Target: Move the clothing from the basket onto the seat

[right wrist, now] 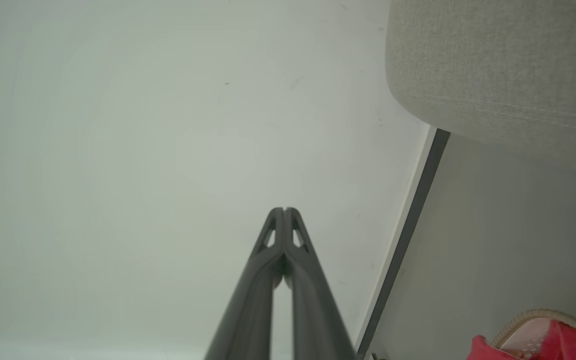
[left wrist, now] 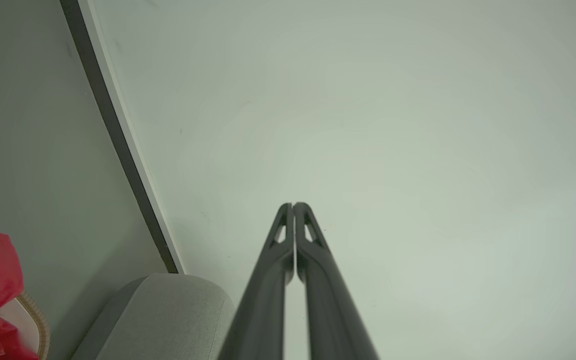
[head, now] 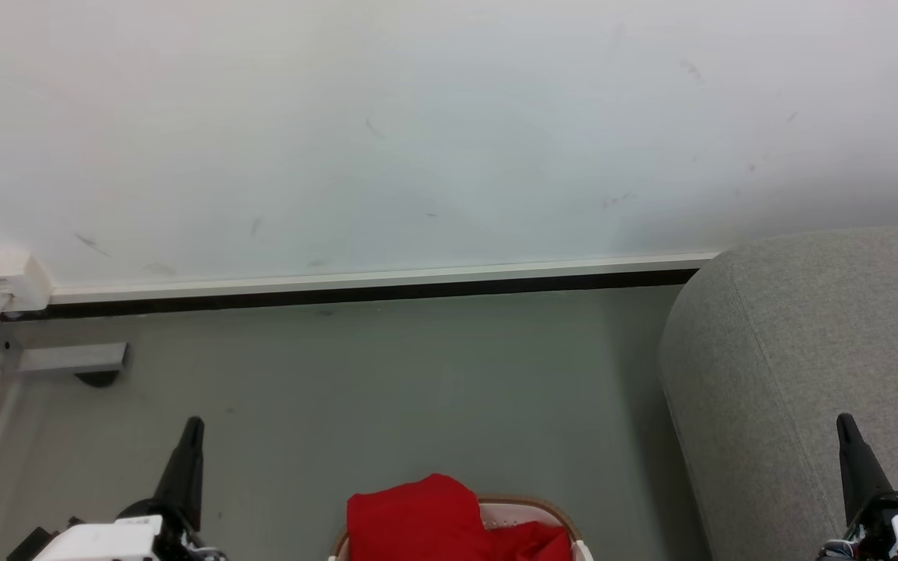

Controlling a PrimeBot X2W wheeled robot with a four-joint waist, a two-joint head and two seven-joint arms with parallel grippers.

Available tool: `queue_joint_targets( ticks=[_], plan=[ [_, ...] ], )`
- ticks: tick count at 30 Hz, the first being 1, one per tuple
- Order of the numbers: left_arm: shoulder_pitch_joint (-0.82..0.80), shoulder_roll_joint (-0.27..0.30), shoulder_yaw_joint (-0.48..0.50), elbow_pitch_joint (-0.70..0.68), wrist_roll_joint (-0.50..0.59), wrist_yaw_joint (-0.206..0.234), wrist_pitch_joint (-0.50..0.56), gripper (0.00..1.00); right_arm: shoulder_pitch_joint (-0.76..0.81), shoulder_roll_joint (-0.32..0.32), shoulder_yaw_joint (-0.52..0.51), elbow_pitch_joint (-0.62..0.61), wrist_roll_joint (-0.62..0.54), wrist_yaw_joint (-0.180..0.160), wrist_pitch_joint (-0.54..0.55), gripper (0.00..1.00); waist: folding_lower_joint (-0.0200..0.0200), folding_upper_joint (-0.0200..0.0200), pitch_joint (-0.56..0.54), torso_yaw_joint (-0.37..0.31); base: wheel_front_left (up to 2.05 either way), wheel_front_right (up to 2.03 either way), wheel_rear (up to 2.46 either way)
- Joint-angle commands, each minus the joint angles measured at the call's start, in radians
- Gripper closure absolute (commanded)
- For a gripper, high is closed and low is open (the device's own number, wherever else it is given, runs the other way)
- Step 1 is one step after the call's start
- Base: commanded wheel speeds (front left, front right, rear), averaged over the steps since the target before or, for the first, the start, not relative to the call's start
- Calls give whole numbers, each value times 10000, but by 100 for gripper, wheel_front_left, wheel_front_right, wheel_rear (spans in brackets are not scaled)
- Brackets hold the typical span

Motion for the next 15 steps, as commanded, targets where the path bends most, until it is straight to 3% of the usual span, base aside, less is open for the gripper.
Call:
queue_joint_targets(
  ticks=[1, 15],
  plan=[
    [-95, 21, 13, -6, -144, -49, 29, 100, -132, 1, -28, 30, -62, -24, 17, 100, 0, -1, 0, 0, 0, 0, 0],
    [-95, 21, 13, -6, -144, -49, 29, 100, -133, 1, -28, 30, -62, -24, 17, 100, 0, -1, 0, 0, 0, 0, 0]
  ],
)
